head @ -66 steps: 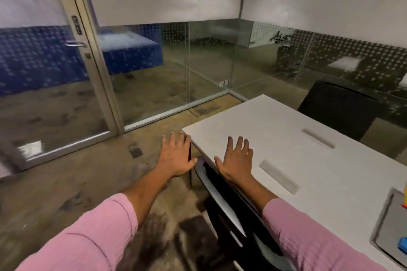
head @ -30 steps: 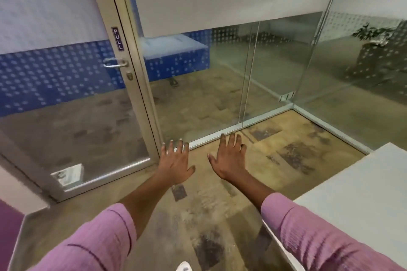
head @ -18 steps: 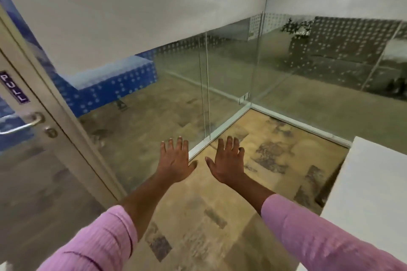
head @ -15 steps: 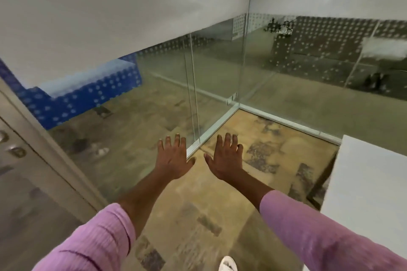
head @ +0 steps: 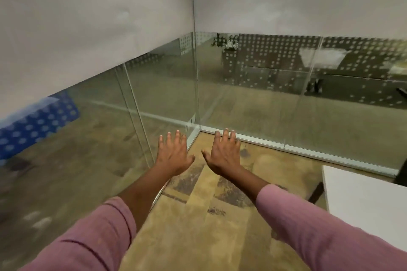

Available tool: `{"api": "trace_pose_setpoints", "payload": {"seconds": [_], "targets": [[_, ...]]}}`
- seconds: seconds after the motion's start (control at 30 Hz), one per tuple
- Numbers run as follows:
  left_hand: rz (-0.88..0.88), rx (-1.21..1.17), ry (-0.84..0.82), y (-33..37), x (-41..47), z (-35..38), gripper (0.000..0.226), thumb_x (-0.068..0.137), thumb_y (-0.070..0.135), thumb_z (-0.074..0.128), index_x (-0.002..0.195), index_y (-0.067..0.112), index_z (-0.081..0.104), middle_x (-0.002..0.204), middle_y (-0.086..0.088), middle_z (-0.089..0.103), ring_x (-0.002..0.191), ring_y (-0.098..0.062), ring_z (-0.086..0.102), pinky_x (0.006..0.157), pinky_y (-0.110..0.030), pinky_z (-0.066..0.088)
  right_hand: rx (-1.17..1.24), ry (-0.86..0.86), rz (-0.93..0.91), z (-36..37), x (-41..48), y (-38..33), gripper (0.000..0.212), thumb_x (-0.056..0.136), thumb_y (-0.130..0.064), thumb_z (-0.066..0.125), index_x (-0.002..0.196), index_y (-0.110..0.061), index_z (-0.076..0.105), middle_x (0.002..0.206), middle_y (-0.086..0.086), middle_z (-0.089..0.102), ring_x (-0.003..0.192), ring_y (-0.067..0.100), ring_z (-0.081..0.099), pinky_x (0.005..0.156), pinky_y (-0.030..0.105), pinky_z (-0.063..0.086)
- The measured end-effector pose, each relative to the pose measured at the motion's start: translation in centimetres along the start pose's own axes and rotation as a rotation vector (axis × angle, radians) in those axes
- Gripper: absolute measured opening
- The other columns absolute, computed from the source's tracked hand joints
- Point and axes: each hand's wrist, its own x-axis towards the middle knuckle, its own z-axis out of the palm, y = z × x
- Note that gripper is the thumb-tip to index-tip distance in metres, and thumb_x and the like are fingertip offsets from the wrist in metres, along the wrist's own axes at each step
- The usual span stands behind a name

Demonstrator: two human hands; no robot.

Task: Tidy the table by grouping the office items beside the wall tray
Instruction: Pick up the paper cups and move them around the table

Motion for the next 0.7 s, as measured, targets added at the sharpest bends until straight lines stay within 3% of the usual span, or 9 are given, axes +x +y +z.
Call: {"api": "trace_pose_setpoints", "payload": {"seconds": [0.37,0.7], "targets": [[0.316,-0.057,0.084,7.0,27.2,1.8,0.090,0.084,0.073,0.026,0.149,0.011,0.022,0.158,-0.015,0.022,0.142,-0.039,0.022,0.114,-0.059,0.016,-0.051,0.047,0.268,1.7,19.3,10.4,0.089,0.085,-0.067,0.036,0.151,-0.011,0.018,0.159,0.024,0.013,0.147,0.042,0.007,0.114,0.059,0.015],[0.667,-0.089,0.146,18.0,50.1,0.9,0.087,0.084,0.069,0.027,0.149,0.012,0.020,0.159,-0.016,0.016,0.144,-0.042,0.015,0.114,-0.060,0.014,-0.132,0.112,0.607,0.8,33.1,22.7,0.087,0.087,-0.066,0.034,0.152,-0.010,0.017,0.159,0.024,0.013,0.147,0.042,0.008,0.115,0.058,0.015]]}}
